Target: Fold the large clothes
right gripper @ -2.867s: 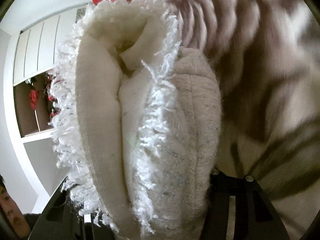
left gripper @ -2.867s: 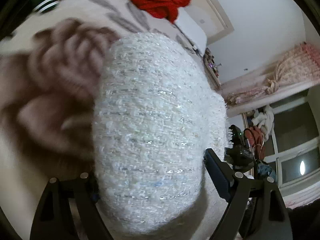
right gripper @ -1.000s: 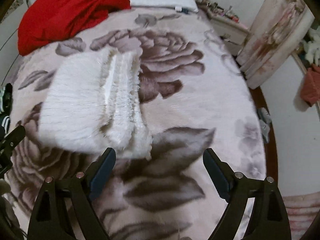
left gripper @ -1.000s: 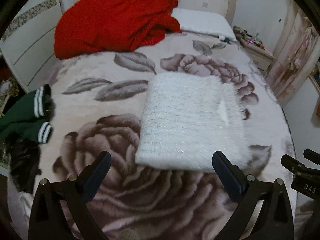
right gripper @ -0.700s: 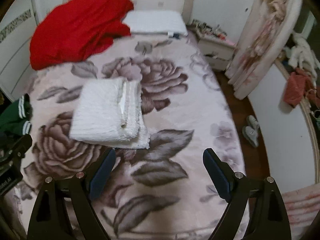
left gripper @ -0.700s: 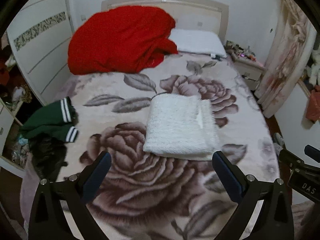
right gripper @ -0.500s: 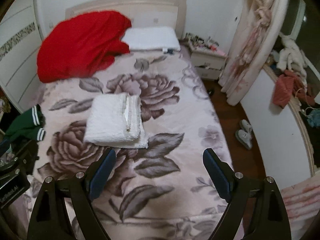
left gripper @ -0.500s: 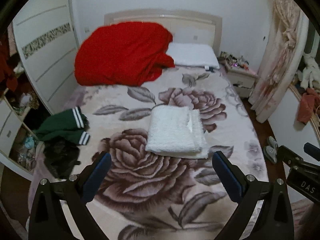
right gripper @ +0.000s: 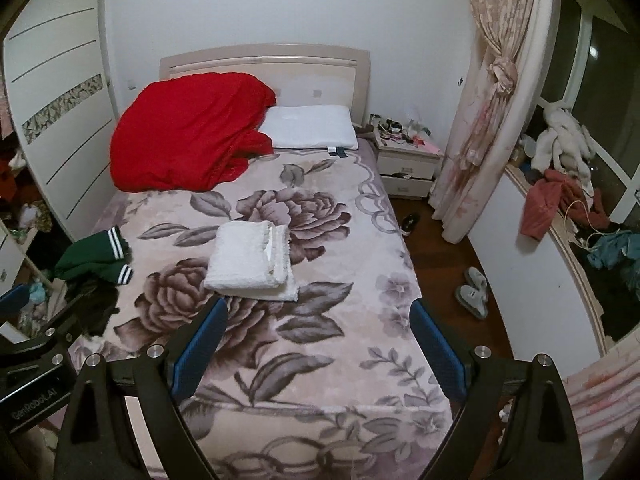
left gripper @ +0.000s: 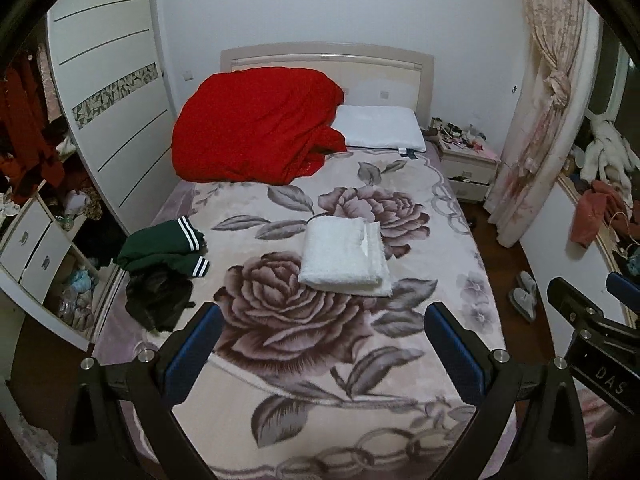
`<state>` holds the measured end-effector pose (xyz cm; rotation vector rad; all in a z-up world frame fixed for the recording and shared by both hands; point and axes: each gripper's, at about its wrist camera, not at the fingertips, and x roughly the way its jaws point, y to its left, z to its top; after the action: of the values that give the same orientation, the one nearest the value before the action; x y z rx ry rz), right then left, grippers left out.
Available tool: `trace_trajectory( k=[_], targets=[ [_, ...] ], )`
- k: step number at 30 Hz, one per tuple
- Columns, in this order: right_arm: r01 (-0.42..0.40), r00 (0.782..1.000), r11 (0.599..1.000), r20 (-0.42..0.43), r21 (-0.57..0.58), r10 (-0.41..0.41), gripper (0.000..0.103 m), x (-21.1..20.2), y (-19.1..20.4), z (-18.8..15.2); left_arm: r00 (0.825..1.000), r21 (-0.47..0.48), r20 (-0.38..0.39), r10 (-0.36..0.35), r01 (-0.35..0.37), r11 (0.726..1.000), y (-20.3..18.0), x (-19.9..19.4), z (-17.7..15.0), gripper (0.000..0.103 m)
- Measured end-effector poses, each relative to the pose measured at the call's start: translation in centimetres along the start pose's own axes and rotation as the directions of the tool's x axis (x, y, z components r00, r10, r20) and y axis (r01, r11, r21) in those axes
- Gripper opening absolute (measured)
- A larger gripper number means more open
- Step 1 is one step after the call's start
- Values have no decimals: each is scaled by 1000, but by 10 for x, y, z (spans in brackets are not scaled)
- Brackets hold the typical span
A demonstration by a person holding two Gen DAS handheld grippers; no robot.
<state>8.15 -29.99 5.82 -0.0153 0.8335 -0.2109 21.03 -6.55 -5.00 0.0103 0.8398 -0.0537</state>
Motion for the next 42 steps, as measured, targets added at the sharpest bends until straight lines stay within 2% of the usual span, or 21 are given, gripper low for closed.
trace_trajectory(
  k=[6, 11, 14, 17, 21, 42],
  targets=[
    [-16, 1000, 1000, 24, 6, 16, 94, -52, -13, 6, 999, 7, 32, 18, -18, 1000, -3, -30, 4, 103],
    [-19, 999, 1000, 40, 2, 19, 96, -76, -19, 8, 998, -5, 60, 36, -36, 999, -5, -43, -2, 103],
    [-22, 999, 1000, 42, -5, 22, 96, -80, -19, 8, 997, -13, 73, 37, -36, 999, -6, -47, -7, 103],
    [-40, 998, 999, 41, -5, 40, 96, -83, -21, 11, 994, -7, 88, 72, -72, 997, -6, -51, -10, 103],
    [-46, 998, 999, 46, -2, 46, 97, -87, -24, 10, 995, -17, 84, 57, -56, 998, -7, -51, -13, 103],
    [-55, 997, 998, 50, -13, 55, 97, -83, -26, 17, 992, -24, 97, 75, -73, 997, -9, -62, -16, 103]
  ],
)
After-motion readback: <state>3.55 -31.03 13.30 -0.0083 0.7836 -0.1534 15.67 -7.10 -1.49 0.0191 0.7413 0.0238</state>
